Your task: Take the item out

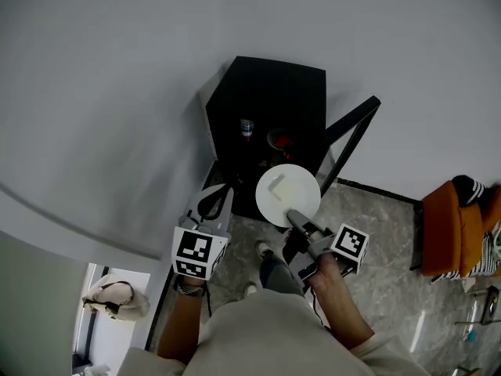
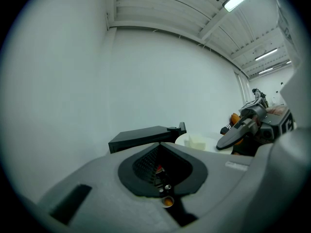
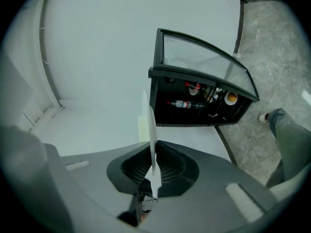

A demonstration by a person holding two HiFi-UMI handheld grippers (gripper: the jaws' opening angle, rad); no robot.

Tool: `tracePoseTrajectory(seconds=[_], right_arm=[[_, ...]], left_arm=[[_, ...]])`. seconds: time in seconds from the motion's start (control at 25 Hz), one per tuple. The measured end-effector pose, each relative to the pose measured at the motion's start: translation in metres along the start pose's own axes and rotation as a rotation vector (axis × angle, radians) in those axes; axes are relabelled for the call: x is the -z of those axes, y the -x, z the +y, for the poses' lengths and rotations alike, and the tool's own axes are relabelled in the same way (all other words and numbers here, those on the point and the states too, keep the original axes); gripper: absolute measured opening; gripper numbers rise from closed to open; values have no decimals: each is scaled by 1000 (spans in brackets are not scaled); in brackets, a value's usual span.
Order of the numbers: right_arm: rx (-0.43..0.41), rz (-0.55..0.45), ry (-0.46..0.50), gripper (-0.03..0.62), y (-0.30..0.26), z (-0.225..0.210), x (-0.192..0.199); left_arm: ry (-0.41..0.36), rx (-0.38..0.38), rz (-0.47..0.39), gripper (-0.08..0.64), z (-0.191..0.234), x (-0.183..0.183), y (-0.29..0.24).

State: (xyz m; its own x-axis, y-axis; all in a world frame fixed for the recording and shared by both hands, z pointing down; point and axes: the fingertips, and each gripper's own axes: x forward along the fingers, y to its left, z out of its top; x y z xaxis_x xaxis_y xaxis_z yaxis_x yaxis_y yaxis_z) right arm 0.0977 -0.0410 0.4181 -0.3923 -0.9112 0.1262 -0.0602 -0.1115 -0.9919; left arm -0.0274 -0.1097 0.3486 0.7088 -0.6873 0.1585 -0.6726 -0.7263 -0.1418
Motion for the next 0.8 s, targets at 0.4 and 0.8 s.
tracePoseTrajectory(seconds=[0.4,0.8], right_arm=[[-6,18,11,21,0,2,1],[8,18,24,21,0,0,-1]], left_arm=[[9,-17,17,2,-3,4,0],[8,-16,13,2,-3,0,-2]])
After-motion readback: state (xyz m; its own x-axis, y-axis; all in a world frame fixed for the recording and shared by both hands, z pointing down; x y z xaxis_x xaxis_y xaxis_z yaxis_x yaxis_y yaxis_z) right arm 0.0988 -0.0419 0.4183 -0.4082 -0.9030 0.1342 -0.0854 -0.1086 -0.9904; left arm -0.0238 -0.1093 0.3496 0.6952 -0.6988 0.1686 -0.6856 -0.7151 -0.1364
